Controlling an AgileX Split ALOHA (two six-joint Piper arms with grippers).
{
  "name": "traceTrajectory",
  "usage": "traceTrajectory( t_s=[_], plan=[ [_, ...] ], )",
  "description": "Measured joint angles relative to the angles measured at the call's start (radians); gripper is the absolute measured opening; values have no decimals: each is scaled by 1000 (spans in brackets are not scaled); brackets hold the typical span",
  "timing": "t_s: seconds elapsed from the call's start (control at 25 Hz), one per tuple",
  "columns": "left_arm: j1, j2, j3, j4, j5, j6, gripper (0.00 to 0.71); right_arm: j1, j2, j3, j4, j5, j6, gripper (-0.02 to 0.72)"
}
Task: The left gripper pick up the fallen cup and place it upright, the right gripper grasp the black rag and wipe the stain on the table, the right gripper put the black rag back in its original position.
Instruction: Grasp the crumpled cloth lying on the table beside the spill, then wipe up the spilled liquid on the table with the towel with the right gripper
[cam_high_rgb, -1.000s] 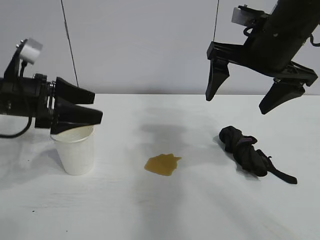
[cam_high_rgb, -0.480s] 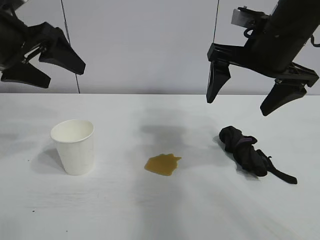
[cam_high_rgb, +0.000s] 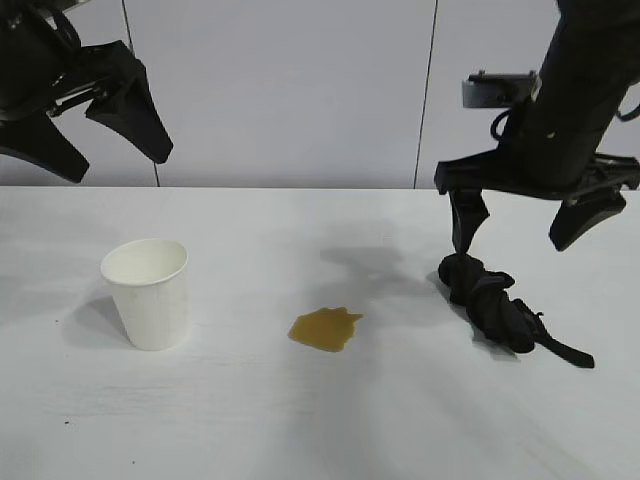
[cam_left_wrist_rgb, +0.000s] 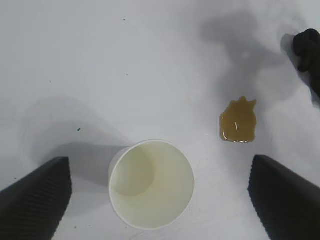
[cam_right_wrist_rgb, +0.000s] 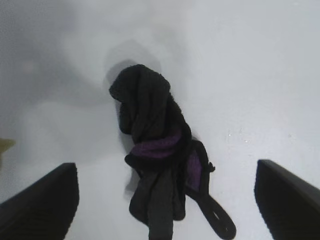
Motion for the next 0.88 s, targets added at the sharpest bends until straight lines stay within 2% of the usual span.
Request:
traceTrajectory(
  t_s=[0.12, 0.2, 0.24, 0.36, 0.52, 0.68, 0.88],
  plan=[
    [0, 0, 0, 0, 0, 1, 693, 0, 35, 0, 2, -3, 1, 372],
    [0, 0, 0, 0, 0, 1, 693, 0, 42, 0, 5, -12, 1, 181],
    [0, 0, 0, 0, 0, 1, 693, 0, 42, -1, 5, -13, 2, 132],
    [0, 0, 0, 0, 0, 1, 693, 0, 39, -2, 13, -14, 4, 125],
    [0, 0, 0, 0, 0, 0, 693, 36, -18, 0, 100, 0, -13, 125],
    [0, 0, 0, 0, 0, 0, 693, 141, -117, -1, 193, -9, -27, 125],
    [0, 0, 0, 0, 0, 0, 693, 285, -100, -2, 213, -66, -30, 125]
  ],
)
